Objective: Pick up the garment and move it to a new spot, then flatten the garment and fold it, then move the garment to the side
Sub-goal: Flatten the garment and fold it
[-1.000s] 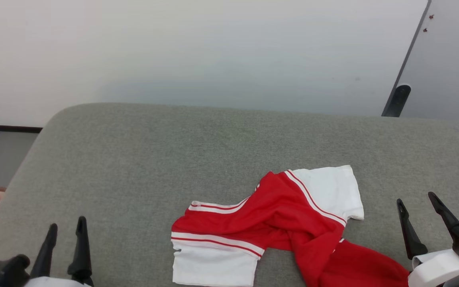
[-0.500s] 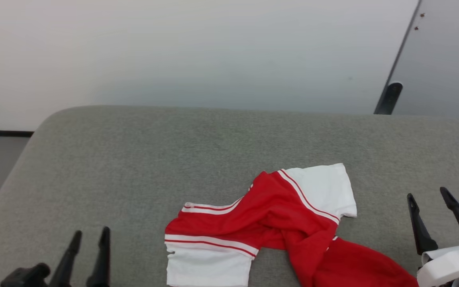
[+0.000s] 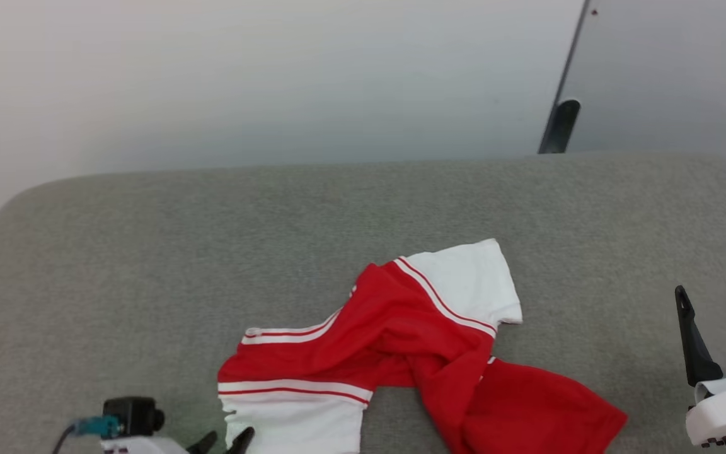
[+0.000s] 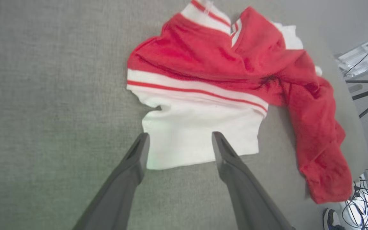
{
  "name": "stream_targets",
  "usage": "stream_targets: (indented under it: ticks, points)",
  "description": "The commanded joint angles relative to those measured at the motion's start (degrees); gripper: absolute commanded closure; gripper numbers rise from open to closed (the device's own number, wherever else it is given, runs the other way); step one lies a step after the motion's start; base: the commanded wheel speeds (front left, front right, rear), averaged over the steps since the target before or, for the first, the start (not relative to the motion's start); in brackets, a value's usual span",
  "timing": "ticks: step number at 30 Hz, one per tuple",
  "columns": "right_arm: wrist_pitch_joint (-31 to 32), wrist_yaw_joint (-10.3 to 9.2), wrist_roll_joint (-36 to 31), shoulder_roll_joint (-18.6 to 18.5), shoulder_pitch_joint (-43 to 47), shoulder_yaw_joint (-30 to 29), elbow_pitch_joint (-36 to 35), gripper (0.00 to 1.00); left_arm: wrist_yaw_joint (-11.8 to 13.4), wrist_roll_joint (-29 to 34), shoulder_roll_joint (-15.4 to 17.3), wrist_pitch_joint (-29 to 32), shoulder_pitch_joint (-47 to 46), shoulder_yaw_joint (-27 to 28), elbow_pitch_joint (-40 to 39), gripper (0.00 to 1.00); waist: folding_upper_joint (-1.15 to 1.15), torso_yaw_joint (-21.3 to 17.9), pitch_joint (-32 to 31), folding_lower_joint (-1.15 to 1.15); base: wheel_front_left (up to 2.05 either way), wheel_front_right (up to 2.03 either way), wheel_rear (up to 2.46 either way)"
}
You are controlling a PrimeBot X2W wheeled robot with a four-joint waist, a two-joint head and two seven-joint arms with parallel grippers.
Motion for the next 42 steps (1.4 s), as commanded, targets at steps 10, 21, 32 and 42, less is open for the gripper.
stream_targets:
  ticks: [10, 21, 32, 42]
  points:
    - [-0.7, -0.06, -0.2, 1.3, -1.0, -0.2, -0.1, 0.0, 5.1, -0.2, 3.6, 14.3, -8.5, -2.6, 3.6, 0.0, 0.0, -3.7, 3.3, 0.0, 0.0, 0.0, 0.0]
    - [0.6, -0.06, 2.1, 0.1, -5.0, 3.3, 0.5, 0.0, 8.1, -5.5, 1.7, 28.9, -16.7, -4.2, 14.9, 1.0, 0.0, -5.0, 6.5, 0.0, 0.0, 0.0, 0.0]
    - [16.2, -0.06, 17.4, -9.0, -16.0, 14.6, 2.6, 0.0, 7.5, -4.8, -0.8, 26.4, -18.7, -5.4, 11.7, 1.0, 0.0, 0.3, 9.0, 0.0, 0.0, 0.0, 0.0]
    - [36.4, -0.03, 36.6, -19.0, -27.1, 26.4, 8.6, 0.0, 4.3, -2.6, -6.3, 23.7, -23.6, -10.4, 12.6, 1.0, 0.0, 10.2, 12.3, 0.0, 0.0, 0.0, 0.0]
